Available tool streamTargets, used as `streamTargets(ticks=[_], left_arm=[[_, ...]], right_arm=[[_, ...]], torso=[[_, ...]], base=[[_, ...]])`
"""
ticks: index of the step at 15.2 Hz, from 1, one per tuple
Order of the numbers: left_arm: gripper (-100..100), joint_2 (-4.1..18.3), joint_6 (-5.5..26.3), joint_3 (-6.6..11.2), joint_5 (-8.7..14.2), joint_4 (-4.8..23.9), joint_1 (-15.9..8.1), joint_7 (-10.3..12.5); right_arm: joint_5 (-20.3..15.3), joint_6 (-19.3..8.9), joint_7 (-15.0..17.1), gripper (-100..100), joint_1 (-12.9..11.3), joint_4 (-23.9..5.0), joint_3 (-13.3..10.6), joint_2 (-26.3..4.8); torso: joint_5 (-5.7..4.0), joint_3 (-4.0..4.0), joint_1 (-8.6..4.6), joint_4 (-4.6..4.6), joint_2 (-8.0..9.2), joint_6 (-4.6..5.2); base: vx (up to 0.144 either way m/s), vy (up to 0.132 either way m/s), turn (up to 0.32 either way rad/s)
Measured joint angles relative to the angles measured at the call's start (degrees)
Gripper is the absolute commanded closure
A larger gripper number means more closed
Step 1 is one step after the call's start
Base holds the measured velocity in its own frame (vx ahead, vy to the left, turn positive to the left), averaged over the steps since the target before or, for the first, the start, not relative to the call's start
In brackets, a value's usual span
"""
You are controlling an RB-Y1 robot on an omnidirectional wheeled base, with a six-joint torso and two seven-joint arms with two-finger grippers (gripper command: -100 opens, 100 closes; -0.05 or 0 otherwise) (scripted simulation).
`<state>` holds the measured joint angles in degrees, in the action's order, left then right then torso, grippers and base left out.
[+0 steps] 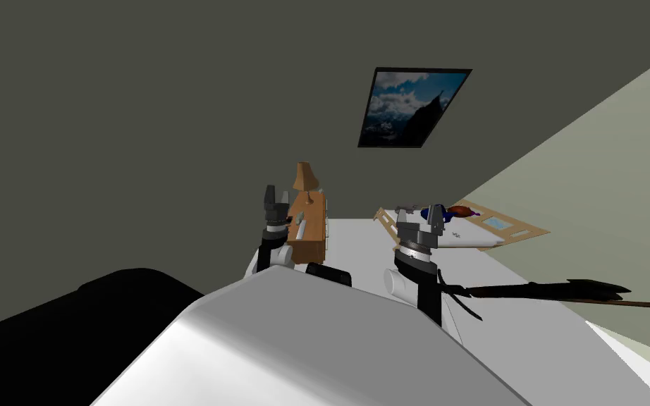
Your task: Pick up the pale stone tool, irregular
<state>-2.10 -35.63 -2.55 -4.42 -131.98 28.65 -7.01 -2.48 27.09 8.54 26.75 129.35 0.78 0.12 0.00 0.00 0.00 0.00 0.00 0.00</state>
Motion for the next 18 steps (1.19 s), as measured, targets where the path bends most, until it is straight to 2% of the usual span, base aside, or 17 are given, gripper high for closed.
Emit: streamTargets(ticks=[4,8,13,16,18], left_arm=[[-100,4.2,0.1,0.85,0.6,2.4,0.6,1.1],[-100,8.6,0.5,2.73,1.9,5.6,1.9,3.5],[-100,12.0,0.6,4.6,3.3,11.1,2.9,6.1],[-100,14.1,1.4,6.41,4.5,14.3,3.6,8.2],[-100,14.7,1.8,6.81,4.8,16.2,4.1,9.0]], right_arm=[[0.0,0.0,0.0,0,0.0,0.0,0.0,0.0],[0.0,0.0,0.0,0,0.0,0.0,0.0,0.0],[0.0,0.0,0.0,0,0.0,0.0,0.0,0.0],[0.0,0.0,0.0,0,0.0,0.0,0.0,0.0],[0.0,0.0,0.0,0,0.0,0.0,0.0,0.0]], torso=[[-0.1,0.0,-0.5,0.0,0.0,0.0],[-0.15,-0.03,-0.69,-0.01,-0.05,0.01],[-0.14,-0.09,-0.65,-0.04,-0.16,0.01],[-0.16,-0.15,-0.73,-0.06,-0.26,0.0],[-0.14,-0.12,-0.59,-0.05,-0.2,0.0]], base=[[0.001,-0.124,-0.012],[0.013,-0.163,-0.015],[0.036,-0.158,-0.019],[0.062,-0.17,-0.019],[0.035,-0.111,-0.007]])
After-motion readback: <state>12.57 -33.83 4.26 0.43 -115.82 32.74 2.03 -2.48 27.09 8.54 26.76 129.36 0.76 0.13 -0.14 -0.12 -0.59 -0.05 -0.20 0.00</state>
